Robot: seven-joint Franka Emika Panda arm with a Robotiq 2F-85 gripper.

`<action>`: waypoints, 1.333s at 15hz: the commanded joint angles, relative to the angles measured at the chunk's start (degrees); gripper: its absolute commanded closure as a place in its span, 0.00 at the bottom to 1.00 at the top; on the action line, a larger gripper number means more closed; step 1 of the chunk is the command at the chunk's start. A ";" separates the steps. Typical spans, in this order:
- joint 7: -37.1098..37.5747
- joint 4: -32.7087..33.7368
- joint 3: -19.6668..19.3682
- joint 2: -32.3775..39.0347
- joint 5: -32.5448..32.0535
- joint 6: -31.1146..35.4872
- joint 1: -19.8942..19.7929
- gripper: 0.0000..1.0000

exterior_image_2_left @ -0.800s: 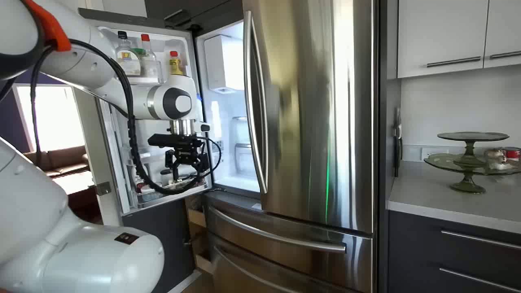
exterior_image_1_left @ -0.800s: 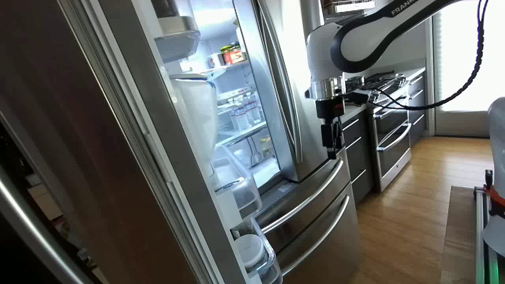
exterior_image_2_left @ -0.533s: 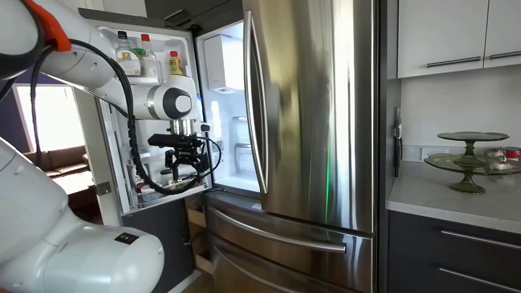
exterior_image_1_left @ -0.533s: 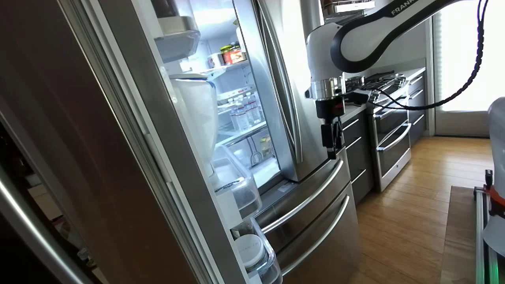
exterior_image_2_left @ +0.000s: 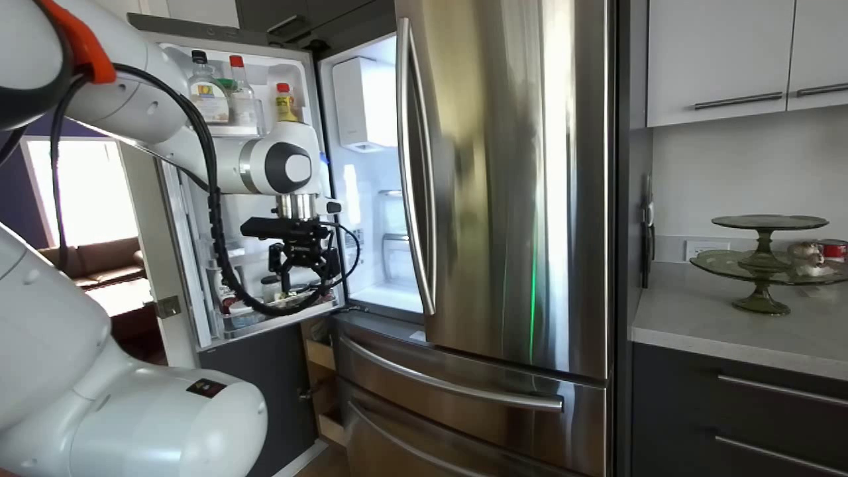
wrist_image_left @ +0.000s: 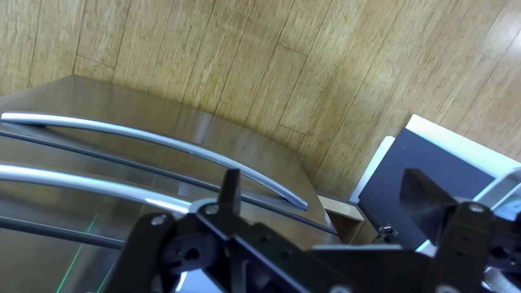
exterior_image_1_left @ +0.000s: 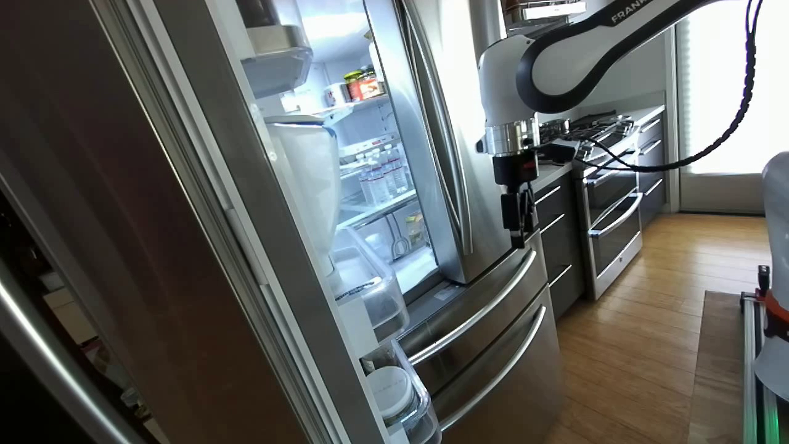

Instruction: Close the fridge

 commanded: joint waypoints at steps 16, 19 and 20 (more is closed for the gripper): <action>-22.67 18.02 5.43 5.74 -8.79 20.80 9.07 0.99; -22.48 17.74 5.45 5.73 -8.56 23.73 9.16 0.98; -24.30 17.76 4.68 6.69 -7.59 26.19 9.95 0.99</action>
